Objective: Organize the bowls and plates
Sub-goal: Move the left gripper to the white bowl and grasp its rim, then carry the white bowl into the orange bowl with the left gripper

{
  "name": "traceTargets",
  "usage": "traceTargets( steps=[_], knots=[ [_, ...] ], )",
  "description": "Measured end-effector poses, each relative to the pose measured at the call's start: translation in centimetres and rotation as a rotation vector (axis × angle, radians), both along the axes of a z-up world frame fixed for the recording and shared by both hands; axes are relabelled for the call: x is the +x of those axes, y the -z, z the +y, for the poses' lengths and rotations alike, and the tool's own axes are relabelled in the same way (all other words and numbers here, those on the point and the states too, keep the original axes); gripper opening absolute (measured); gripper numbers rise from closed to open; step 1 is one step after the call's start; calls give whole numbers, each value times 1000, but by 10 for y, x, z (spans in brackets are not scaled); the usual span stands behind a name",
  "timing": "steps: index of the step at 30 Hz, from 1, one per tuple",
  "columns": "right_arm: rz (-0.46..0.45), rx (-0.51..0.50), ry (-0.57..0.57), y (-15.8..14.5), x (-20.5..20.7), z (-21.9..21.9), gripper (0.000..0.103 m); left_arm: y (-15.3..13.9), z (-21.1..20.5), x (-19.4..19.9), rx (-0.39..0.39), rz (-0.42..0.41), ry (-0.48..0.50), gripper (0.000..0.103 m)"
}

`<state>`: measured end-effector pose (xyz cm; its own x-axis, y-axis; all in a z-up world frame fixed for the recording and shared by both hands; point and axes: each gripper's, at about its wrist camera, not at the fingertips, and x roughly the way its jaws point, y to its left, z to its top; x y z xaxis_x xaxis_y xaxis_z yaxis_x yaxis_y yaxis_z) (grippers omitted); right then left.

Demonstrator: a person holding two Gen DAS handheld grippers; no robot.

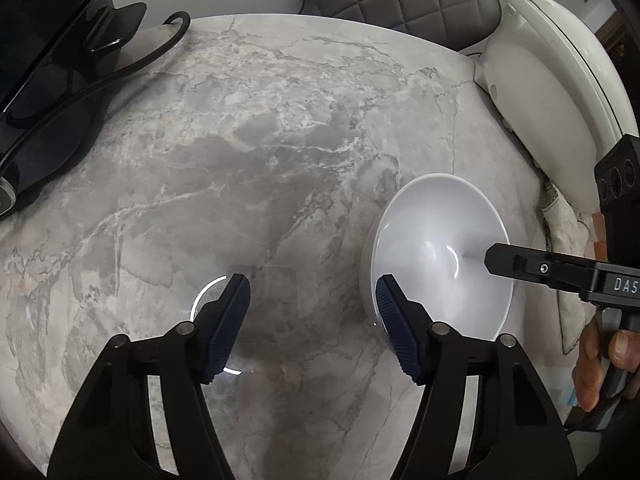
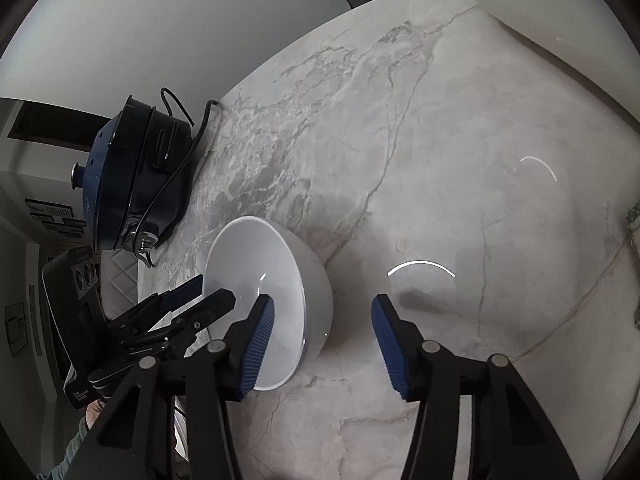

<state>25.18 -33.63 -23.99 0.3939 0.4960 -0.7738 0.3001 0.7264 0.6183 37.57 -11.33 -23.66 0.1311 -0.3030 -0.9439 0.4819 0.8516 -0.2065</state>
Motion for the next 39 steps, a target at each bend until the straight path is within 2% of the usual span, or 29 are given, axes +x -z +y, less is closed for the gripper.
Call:
traceTargets(
  steps=[2,5,9,10,18,25,33,39],
  knots=[
    [14,2,-1,2,2,0,46,1,-2,0,-17,10,12,53],
    [43,0,-9,7,4,0,31,1,-6,-1,-44,32,33,36],
    [27,6,-31,4,7,5,16,-1,-19,-6,-39,34,76,15],
    [27,-3,-35,3,8,7,16,-2,-21,-7,-42,34,76,12],
    [32,-16,-25,-1,4,8,15,-11,-18,-13,-57,42,65,12],
    [12,-23,-31,-22,-9,16,15,-41,-5,-32,-70,21,64,12],
    [-18,-19,-32,-55,-58,35,15,-82,19,-86,-104,5,86,12],
    [-12,-12,-22,-70,-109,49,15,-99,36,-140,-129,18,100,12]
  ],
)
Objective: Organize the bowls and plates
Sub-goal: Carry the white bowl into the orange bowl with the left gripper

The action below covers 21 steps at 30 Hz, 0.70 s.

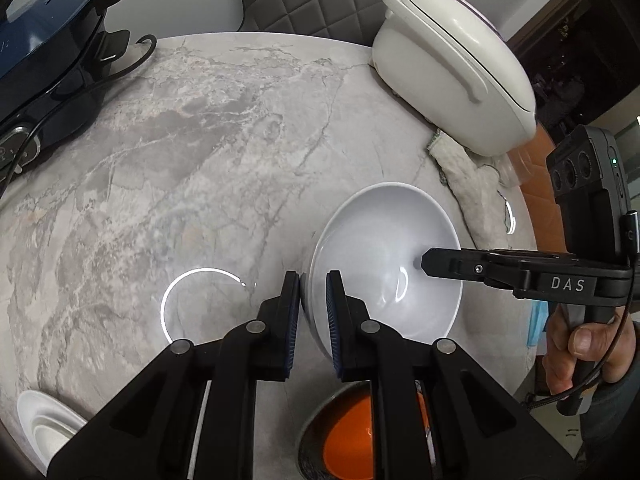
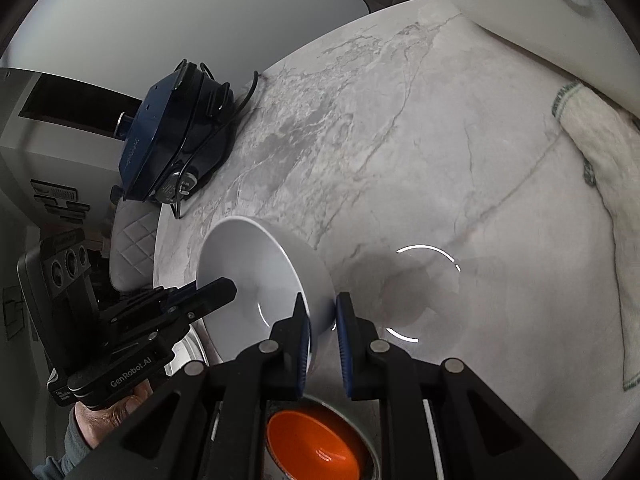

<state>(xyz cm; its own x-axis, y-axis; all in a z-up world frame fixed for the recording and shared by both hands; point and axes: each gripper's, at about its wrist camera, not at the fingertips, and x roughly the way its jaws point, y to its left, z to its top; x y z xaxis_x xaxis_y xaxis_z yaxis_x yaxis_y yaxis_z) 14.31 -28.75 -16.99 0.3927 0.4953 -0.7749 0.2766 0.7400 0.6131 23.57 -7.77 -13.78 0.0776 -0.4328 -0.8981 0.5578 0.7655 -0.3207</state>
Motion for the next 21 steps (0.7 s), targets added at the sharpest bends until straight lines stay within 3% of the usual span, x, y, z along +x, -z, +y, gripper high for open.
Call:
traceTargets(
  steps=[11,21],
  knots=[
    [49,21,6,-2,-76,30,15,-4,33,-86,0,44,35,12],
    [130,66,-10,28,-118,59,16,24,54,-128,63,96,33,12]
  ],
)
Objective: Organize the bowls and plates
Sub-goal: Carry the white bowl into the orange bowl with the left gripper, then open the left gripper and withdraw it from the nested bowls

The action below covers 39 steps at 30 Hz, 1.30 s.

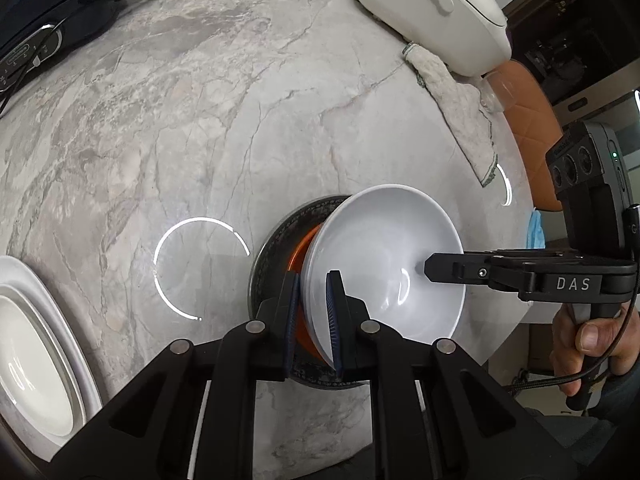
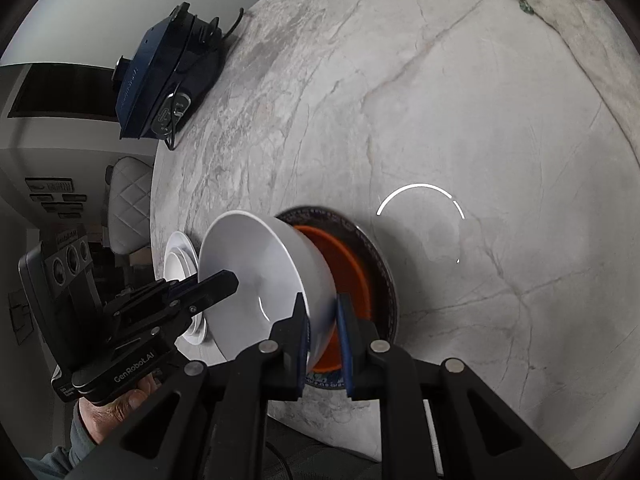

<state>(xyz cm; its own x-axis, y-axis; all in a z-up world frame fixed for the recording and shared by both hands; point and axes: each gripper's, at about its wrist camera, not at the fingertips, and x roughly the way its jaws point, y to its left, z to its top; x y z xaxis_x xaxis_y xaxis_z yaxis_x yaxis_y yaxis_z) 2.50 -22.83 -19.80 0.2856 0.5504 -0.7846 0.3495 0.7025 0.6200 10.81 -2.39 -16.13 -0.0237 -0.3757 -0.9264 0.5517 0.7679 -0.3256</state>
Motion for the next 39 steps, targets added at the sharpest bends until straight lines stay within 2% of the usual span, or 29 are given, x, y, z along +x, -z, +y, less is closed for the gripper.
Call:
traceTargets(
  steps=[18,23,29,32,34,36,37,39],
  knots=[
    [4,-59,-17,15,-7,5,16,25,-11,-8,64,-22,22,13],
    [0,-106,-49,10,-4,9,16,26,-9,-7,57,-16,5,13],
    [-16,-220,-117,1,0,22,19,26,-5,-8,30,1,-17,17],
    [-16,-236,-125,2,0,23,19,23,-7,-11,14,5,-9,30],
    [-15,-242,-131,2,-2,26,20,20,-10,-15,-9,6,2,60],
    [-18,-243,-131,1,-2,27,28,16,-12,-19,-20,-6,12,74],
    [-19,-246,-129,1,-3,27,29,15,-13,-20,-21,-15,12,79],
    [-19,-249,-124,1,-5,27,29,12,-11,-18,-22,-23,4,81]
  ],
)
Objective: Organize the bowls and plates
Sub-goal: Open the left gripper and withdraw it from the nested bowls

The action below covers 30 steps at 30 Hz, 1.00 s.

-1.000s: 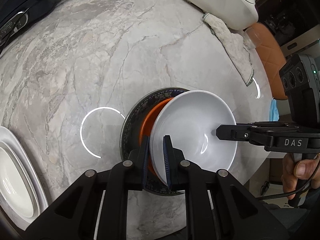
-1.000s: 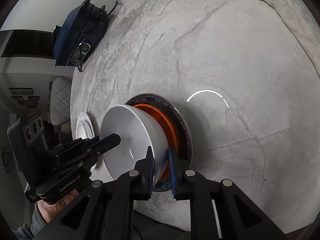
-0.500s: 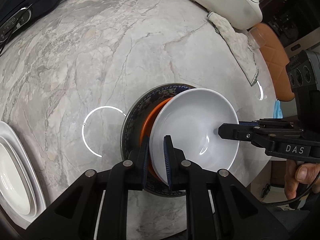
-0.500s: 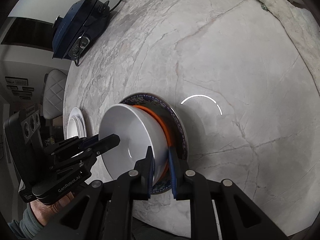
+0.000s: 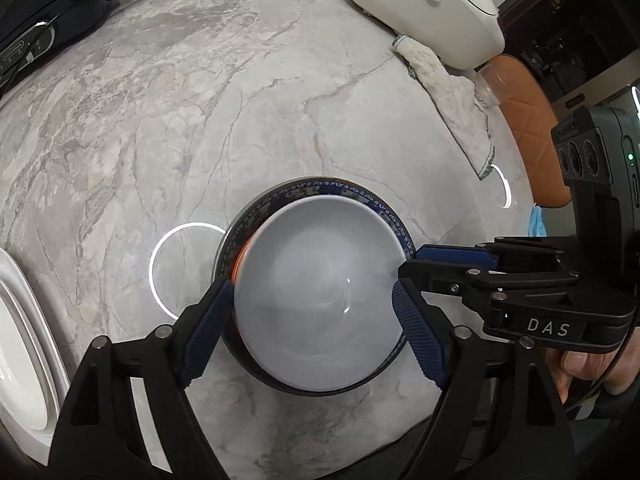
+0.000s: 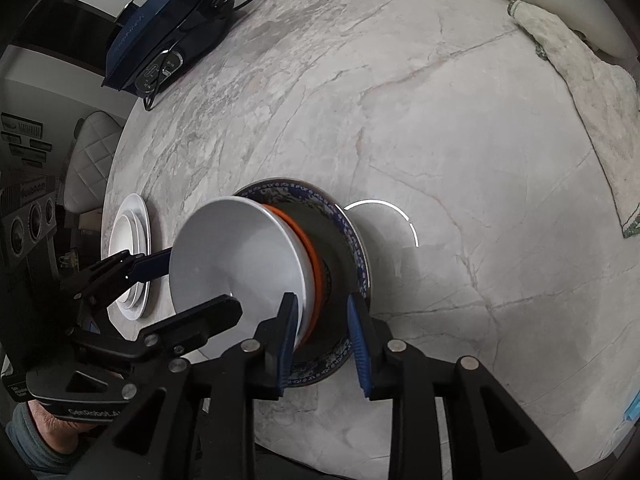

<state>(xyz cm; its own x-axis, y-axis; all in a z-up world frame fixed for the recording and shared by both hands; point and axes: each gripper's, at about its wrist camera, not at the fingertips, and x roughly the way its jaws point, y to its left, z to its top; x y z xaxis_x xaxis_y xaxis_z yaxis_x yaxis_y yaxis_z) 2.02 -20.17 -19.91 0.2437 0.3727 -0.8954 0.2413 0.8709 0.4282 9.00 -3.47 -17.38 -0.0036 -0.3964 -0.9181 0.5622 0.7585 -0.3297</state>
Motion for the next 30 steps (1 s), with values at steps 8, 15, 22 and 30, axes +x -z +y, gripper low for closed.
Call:
traceTargets(
  steps=[8,15,22,30],
  knots=[
    [-6,10,29,-1,-3,-10,32,-20,14,5,-73,-8,-33,81],
    [-124,76,73,-13,-11,-50,36,-26,97,26,-137,12,-235,81],
    [-74,177,63,18,-6,-71,38,28,145,18,-170,172,-371,79],
    [-14,193,-9,37,3,-55,37,47,125,1,-148,199,-310,79]
  ],
)
